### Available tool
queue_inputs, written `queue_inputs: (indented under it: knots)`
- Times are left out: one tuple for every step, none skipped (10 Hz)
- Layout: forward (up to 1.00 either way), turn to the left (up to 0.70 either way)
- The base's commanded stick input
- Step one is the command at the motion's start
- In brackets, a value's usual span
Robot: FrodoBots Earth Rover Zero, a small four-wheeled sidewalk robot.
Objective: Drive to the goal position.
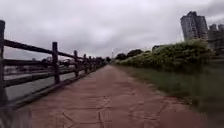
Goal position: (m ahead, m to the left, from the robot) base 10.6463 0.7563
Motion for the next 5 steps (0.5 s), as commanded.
queue_inputs:
  knots:
    - [1.0,0.0]
    - [1.0,0.0]
    - [1.0,0.0]
    - [1.0,0.0]
    - [1.0,0.0]
